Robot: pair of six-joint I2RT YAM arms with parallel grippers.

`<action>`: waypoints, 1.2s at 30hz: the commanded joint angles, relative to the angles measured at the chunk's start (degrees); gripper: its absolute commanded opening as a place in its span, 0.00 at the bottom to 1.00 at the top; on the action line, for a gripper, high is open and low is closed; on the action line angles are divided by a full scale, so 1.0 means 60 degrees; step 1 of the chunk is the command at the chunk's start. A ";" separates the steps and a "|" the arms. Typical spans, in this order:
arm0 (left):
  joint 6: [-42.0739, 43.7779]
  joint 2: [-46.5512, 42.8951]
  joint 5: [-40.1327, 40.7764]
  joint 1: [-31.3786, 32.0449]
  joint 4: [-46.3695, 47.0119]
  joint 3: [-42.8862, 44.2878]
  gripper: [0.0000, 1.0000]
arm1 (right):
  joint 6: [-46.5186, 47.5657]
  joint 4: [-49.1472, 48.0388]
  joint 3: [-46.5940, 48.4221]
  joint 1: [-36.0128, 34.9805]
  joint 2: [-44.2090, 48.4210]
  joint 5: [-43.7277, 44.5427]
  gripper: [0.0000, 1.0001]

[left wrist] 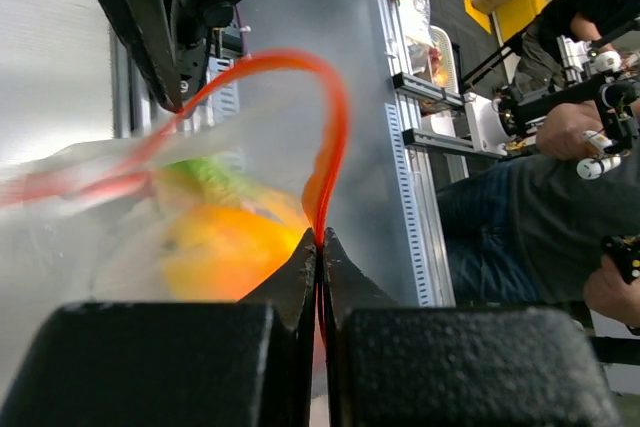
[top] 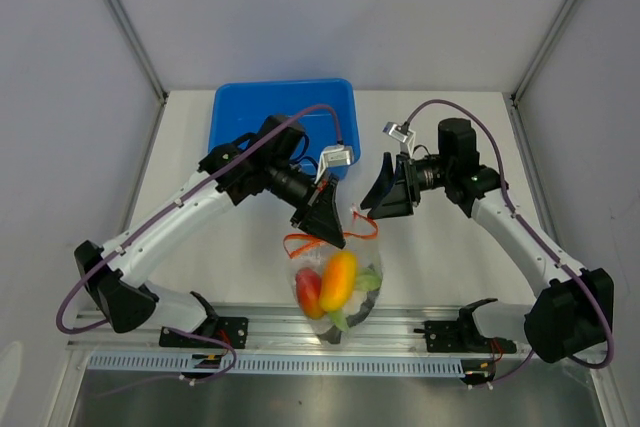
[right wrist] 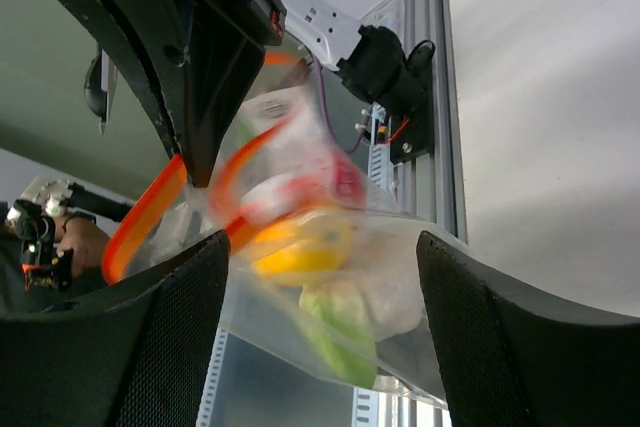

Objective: Place the food in the zip-top bag and seal the zipper
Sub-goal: Adjust the zipper food storage bag at the center of the board.

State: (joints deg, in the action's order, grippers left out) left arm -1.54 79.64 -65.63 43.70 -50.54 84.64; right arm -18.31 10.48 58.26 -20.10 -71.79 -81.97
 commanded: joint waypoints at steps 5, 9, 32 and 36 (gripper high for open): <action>-0.0519 -0.0704 -0.1133 -0.0004 0.0865 -0.0322 0.01 | 0.1614 0.1867 0.1202 -0.0546 -0.0368 -0.1087 0.75; -0.0505 -0.0675 -0.1162 -0.0004 0.0865 -0.0293 0.00 | 0.2989 0.3611 0.1992 -0.0767 -0.0603 -0.1542 0.70; 0.1077 0.0204 0.1139 -0.0004 -0.0731 0.0599 0.00 | -0.0507 0.2433 0.1207 0.0113 -0.2097 0.2289 0.71; 0.1019 0.0204 0.0714 -0.0003 -0.0629 0.0688 0.01 | -0.1475 0.0073 0.0559 -0.0268 -0.2039 0.1404 0.77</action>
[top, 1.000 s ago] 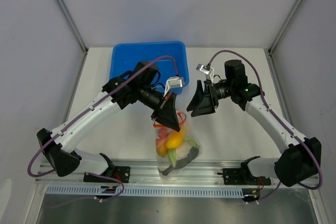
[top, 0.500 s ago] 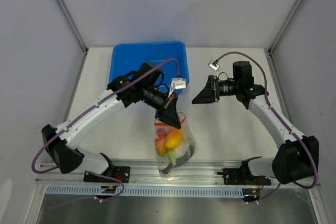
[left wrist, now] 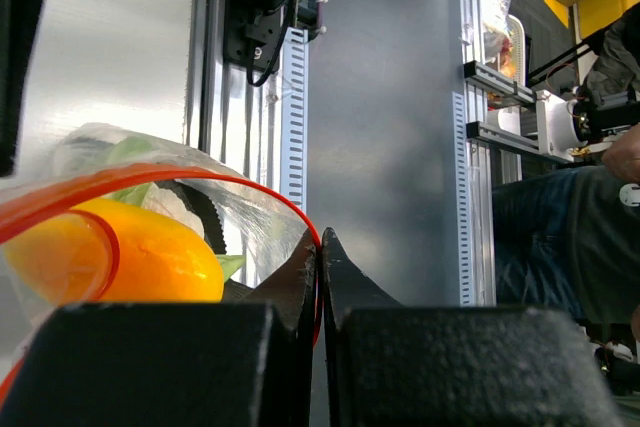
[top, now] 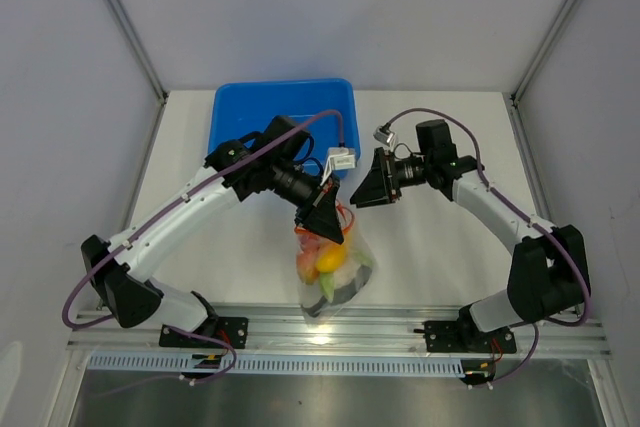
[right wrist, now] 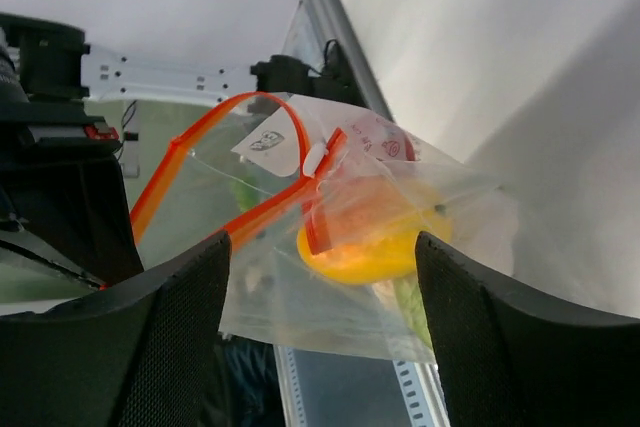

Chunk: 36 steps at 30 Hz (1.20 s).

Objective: Place the food in the zip-top bag and seal the zipper
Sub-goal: Adjust the zipper food storage bag at the center of the board.

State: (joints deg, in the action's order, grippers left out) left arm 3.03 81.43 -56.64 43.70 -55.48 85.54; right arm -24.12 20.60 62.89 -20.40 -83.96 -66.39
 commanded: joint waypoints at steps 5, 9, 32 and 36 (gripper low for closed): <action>0.0199 -0.0109 -0.0960 0.0026 0.0209 0.0436 0.00 | -0.0113 -0.1486 0.0049 -0.0554 -0.0332 -0.1460 0.80; 0.0272 -0.0007 -0.0741 0.0099 0.0122 0.0465 0.01 | 0.0722 0.0338 0.0824 -0.0642 -0.0873 -0.0934 0.82; 0.0140 0.0549 0.2233 0.0304 0.0268 0.0890 0.01 | 0.0608 0.9690 0.6758 -0.2106 -0.2105 0.7460 0.71; 0.0169 0.0550 0.2219 0.0333 0.0282 0.0876 0.01 | 0.0417 1.0422 0.6905 -0.2356 -0.2149 0.7856 0.69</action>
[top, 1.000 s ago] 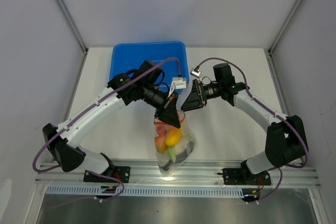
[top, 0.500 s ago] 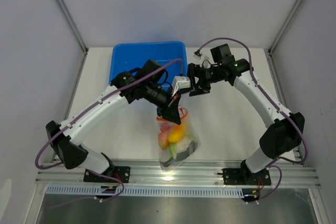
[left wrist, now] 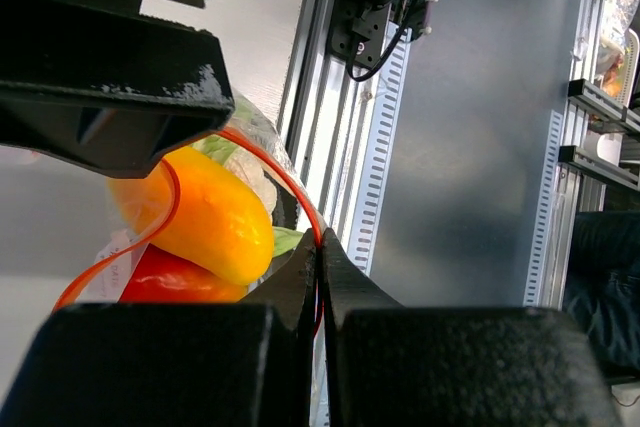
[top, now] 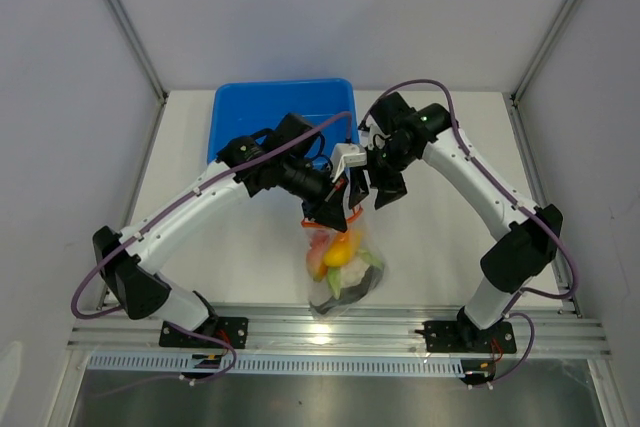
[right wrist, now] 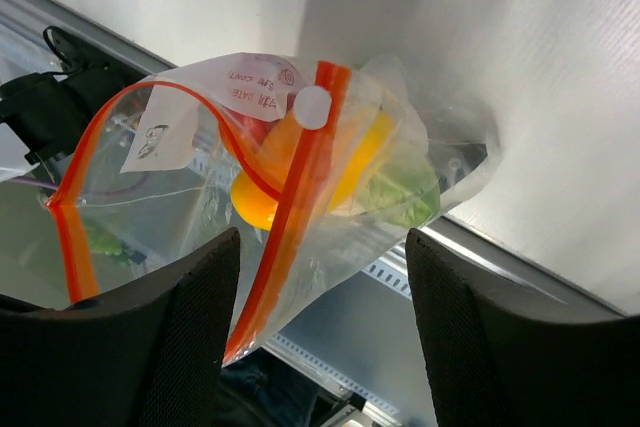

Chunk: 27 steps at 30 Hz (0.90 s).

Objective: Place the food in the zip-top bag and seal the zipper
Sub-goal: Adjust the zipper food storage bag at the center of the board.

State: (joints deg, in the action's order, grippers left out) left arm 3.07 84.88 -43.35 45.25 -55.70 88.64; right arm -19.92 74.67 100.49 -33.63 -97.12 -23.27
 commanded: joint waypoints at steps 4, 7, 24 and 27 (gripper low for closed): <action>0.0177 -0.0069 -0.0128 0.0119 0.0421 0.0257 0.00 | -0.0313 0.1221 0.0362 -0.0167 0.0016 0.0334 0.62; 0.0162 -0.0099 -0.0113 0.0177 0.0451 0.0198 0.00 | -0.0210 0.1323 0.0420 -0.0254 -0.0277 0.0187 0.52; 0.0265 -0.0333 0.0135 0.0251 0.0524 -0.0125 0.01 | 0.0040 0.1514 0.0362 -0.0577 -0.0718 0.0287 0.21; 0.0265 -0.0363 0.0194 0.0251 0.0509 -0.0227 0.01 | -0.0180 0.1470 0.0318 -0.0577 -0.0470 0.0537 0.17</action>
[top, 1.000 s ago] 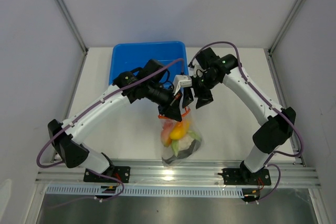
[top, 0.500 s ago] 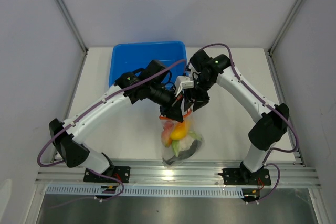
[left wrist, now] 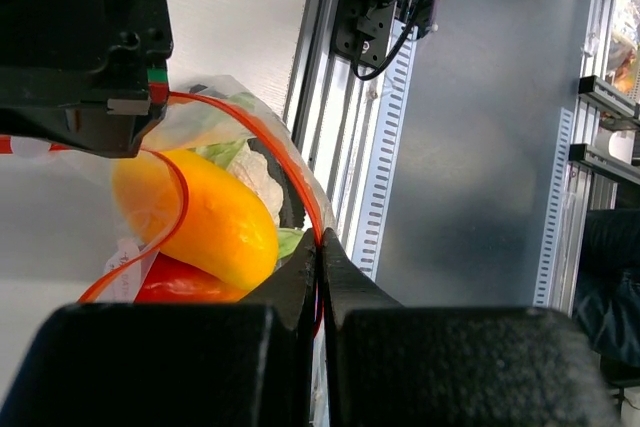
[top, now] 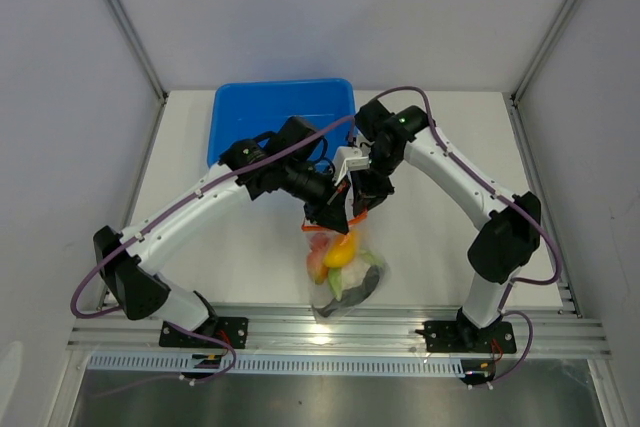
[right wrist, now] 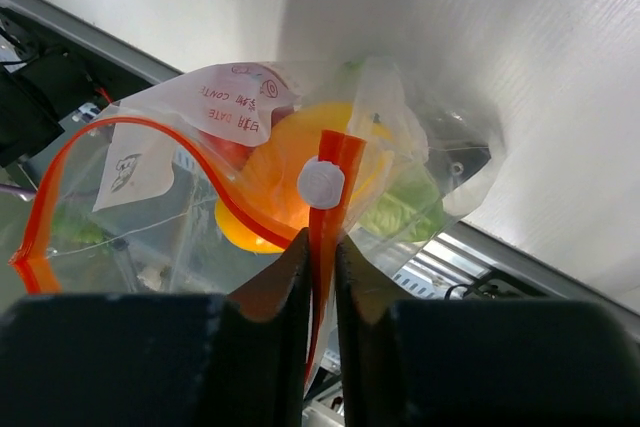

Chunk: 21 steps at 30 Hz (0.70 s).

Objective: Place the food in the zip-top bag and seal the zipper
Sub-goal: Adjust the zipper food storage bag at the center of the board.

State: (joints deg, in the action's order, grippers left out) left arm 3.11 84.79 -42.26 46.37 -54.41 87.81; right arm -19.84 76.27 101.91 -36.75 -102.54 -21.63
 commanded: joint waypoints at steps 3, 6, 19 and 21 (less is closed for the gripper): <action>0.0228 -0.0392 0.0070 0.0079 0.0309 -0.0221 0.01 | -0.0312 0.1117 -0.0080 -0.0056 0.0683 0.0265 0.05; 0.0170 -0.0450 0.0202 0.0065 0.0294 -0.0309 0.01 | -0.0458 0.0942 -0.0387 -0.0056 0.0975 0.0294 0.00; -0.1133 -0.1577 0.1535 0.0079 0.1611 -0.1641 0.30 | -0.1644 -0.0991 -0.1397 -0.0086 0.3126 0.1333 0.00; -0.1310 -0.1768 0.1725 0.0079 0.2109 -0.1976 0.36 | -0.1820 -0.1811 -0.1866 -0.0129 0.3582 0.1494 0.00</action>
State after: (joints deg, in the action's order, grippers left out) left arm -1.67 77.73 -34.59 46.39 -47.59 78.08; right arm -27.31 72.42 92.71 -37.01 -87.02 -15.59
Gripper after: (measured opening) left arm 0.336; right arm 0.006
